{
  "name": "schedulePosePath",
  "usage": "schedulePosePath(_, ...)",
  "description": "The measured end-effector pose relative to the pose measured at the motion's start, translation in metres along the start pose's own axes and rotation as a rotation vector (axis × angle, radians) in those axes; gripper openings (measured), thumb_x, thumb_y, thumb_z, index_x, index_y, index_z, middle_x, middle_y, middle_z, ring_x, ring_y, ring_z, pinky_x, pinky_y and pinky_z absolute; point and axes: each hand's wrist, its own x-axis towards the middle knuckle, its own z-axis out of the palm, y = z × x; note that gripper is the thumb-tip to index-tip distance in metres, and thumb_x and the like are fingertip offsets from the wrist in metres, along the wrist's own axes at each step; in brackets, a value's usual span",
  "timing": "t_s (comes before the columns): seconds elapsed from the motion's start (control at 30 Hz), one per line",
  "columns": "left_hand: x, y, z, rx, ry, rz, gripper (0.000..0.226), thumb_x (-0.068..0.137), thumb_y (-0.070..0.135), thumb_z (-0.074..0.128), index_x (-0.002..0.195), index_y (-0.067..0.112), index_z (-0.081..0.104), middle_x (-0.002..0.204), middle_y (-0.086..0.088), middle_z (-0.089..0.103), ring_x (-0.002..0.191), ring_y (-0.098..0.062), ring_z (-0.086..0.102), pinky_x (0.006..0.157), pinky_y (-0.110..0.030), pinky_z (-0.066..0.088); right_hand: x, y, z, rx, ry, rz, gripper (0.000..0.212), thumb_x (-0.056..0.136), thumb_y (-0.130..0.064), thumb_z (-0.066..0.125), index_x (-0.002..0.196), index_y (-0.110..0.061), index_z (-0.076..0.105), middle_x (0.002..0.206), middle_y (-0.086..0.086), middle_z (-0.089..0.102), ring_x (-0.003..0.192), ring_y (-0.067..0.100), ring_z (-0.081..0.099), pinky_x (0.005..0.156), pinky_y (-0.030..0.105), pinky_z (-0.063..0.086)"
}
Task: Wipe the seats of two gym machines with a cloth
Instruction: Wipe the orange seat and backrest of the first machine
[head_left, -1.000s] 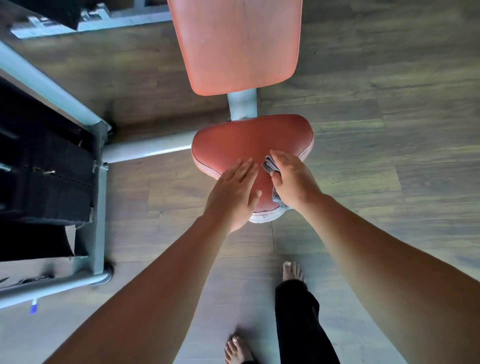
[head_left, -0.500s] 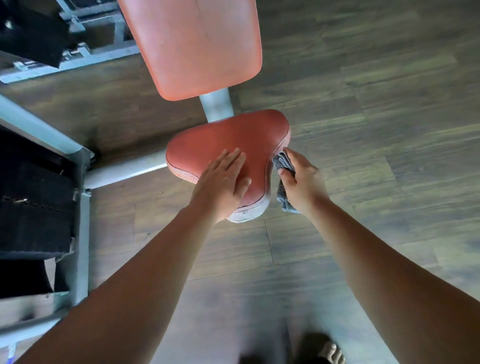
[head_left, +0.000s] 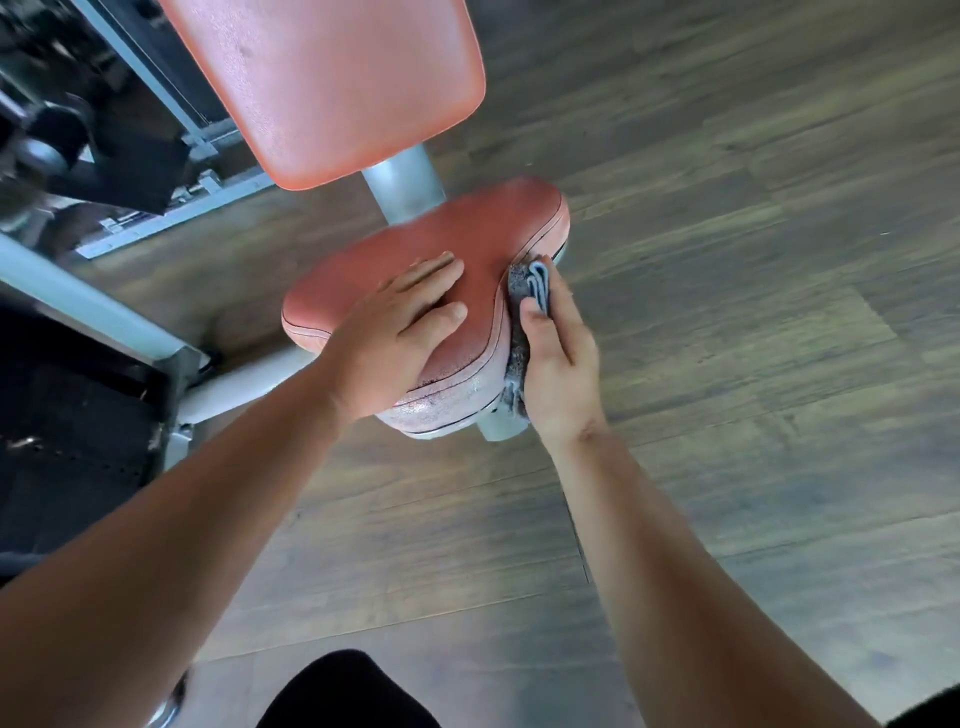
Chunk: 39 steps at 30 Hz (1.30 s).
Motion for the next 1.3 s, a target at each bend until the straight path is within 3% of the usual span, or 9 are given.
schedulePosePath(0.2,0.003,0.000,0.002,-0.008,-0.008,-0.014,0.062,0.095,0.050,0.041,0.155,0.035,0.041,0.165,0.021,0.030,0.154,0.001,0.020,0.127,-0.030,0.011,-0.049,-0.004,0.009,0.130,-0.038,-0.070,0.059,0.100,-0.027,0.044,0.156,-0.010,0.035,0.162,0.001,0.039,0.149,0.009,0.034,0.124,0.044,0.027)
schedulePosePath(0.3,0.002,0.004,0.001,0.012,-0.012,-0.014,0.060,0.098,0.048,0.042,0.156,0.034,0.039,0.165,0.019,0.029,0.154,-0.001,0.020,0.125,-0.026,0.011,-0.016,-0.010,0.004,0.058,-0.072,-0.041,0.056,0.101,-0.024,0.044,0.155,-0.011,0.038,0.160,0.000,0.040,0.133,-0.006,0.049,0.115,0.027,0.041)
schedulePosePath(0.43,0.002,0.004,0.002,0.023,-0.022,-0.025,0.059,0.099,0.048,0.042,0.157,0.034,0.038,0.165,0.021,0.028,0.154,0.001,0.018,0.126,-0.027,0.010,-0.010,-0.019,0.011,0.032,-0.017,0.002,0.060,0.096,-0.033,0.044,0.154,-0.017,0.041,0.162,-0.001,0.039,0.150,0.006,0.032,0.125,0.039,0.026)
schedulePosePath(0.6,0.004,0.002,0.002,0.035,-0.034,-0.026,0.067,0.093,0.052,0.035,0.158,0.034,0.035,0.166,0.021,0.026,0.154,0.001,0.016,0.121,-0.020,0.007,-0.045,-0.023,0.009,-0.050,-0.039,-0.150,0.055,0.099,-0.022,0.044,0.154,-0.017,0.039,0.163,-0.001,0.036,0.151,0.004,0.029,0.125,0.027,0.022)
schedulePosePath(0.77,0.005,0.000,0.003,0.034,-0.025,-0.026,0.065,0.095,0.052,0.036,0.157,0.034,0.037,0.166,0.020,0.027,0.155,0.000,0.017,0.125,-0.026,0.008,0.020,-0.025,0.008,-0.090,-0.069,-0.024,0.054,0.101,-0.022,0.047,0.154,-0.014,0.040,0.165,-0.001,0.032,0.151,0.006,0.027,0.126,0.032,0.020)
schedulePosePath(0.93,0.005,0.000,0.003,0.056,-0.034,-0.025,0.068,0.093,0.054,0.034,0.158,0.034,0.035,0.167,0.019,0.026,0.155,0.000,0.016,0.121,-0.019,0.006,-0.039,-0.022,0.008,-0.082,-0.062,-0.099,0.059,0.101,-0.024,0.042,0.158,-0.013,0.031,0.166,-0.001,0.027,0.153,0.004,0.020,0.124,0.018,0.015)
schedulePosePath(1.03,0.004,0.001,0.004,0.045,-0.026,-0.024,0.067,0.093,0.054,0.035,0.157,0.035,0.037,0.166,0.020,0.027,0.154,0.001,0.017,0.121,-0.019,0.007,0.009,-0.018,0.009,-0.146,-0.051,-0.080,0.057,0.103,-0.020,0.043,0.158,-0.013,0.030,0.167,0.001,0.025,0.154,0.008,0.018,0.124,0.019,0.010)
schedulePosePath(1.17,0.004,0.003,0.004,0.023,-0.018,-0.020,0.066,0.093,0.052,0.036,0.156,0.034,0.038,0.166,0.018,0.028,0.154,0.001,0.018,0.122,-0.021,0.008,0.090,-0.017,0.009,-0.253,0.066,-0.023,0.058,0.106,-0.013,0.037,0.159,-0.003,0.015,0.170,0.011,0.007,0.158,0.023,0.000,0.120,0.019,-0.002)
schedulePosePath(1.3,0.004,0.003,0.003,0.029,-0.027,-0.019,0.068,0.093,0.051,0.035,0.157,0.031,0.038,0.167,0.016,0.028,0.154,0.001,0.016,0.118,-0.014,0.005,0.052,-0.016,0.014,-0.233,0.016,-0.051,0.060,0.106,-0.015,0.040,0.160,-0.009,0.015,0.171,0.005,0.007,0.157,0.016,-0.001,0.118,0.012,-0.003)
